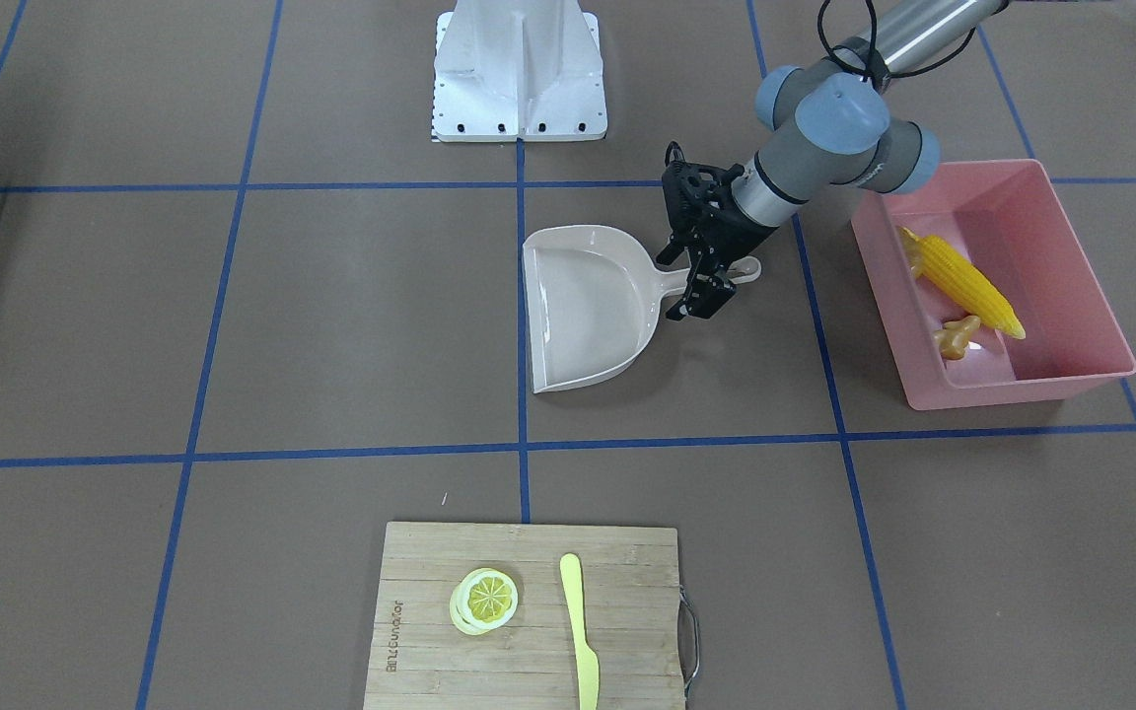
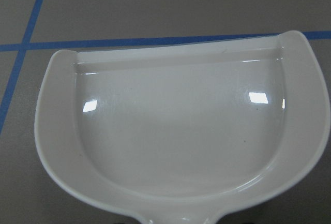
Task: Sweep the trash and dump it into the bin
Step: 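Lower the dustpan flat onto the table with the left gripper, then open the left gripper and withdraw it from the dustpan handle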
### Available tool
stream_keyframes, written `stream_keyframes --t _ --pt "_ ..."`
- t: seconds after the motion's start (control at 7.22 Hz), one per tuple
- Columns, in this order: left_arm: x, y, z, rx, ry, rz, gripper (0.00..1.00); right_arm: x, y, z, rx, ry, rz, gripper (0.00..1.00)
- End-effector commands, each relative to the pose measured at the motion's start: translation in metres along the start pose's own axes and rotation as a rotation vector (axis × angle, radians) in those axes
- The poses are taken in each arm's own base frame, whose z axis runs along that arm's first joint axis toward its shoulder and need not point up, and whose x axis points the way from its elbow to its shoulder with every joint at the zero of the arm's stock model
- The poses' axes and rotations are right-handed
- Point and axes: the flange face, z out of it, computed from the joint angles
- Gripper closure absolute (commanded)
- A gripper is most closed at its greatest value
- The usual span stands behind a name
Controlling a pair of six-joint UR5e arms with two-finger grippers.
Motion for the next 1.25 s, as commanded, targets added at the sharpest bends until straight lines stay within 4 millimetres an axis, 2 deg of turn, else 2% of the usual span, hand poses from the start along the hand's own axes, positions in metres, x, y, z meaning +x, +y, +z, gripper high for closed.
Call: stream_keyframes --t 0.0,0.14,0.28,0.42,0.55,0.97,1.11 --pt "0.002 0.000 -0.010 0.012 0.000 0.002 0.01 0.000 0.000 0.000 0.000 0.000 0.001 0.00" --pt "0.005 -0.005 -0.019 0.027 -0.003 0.009 0.01 0.000 0.000 0.000 0.000 0.000 0.001 0.00" --pt "0.009 -0.003 -0.038 0.041 -0.012 0.010 0.01 0.001 0.000 0.000 0.001 0.000 0.002 0.00" --pt "0.021 0.007 -0.068 0.051 -0.027 0.013 0.01 0.000 0.000 0.000 0.000 0.000 0.001 0.00" --pt "0.019 0.018 -0.097 0.052 -0.058 -0.001 0.01 0.000 0.000 0.000 0.000 0.000 0.001 0.00" --pt "-0.042 0.048 -0.156 0.030 -0.214 -0.059 0.01 0.000 0.000 0.000 0.000 0.000 0.002 0.00" --pt "-0.061 0.073 -0.173 -0.003 -0.282 -0.117 0.01 0.000 0.000 0.000 0.001 0.000 0.001 0.00"
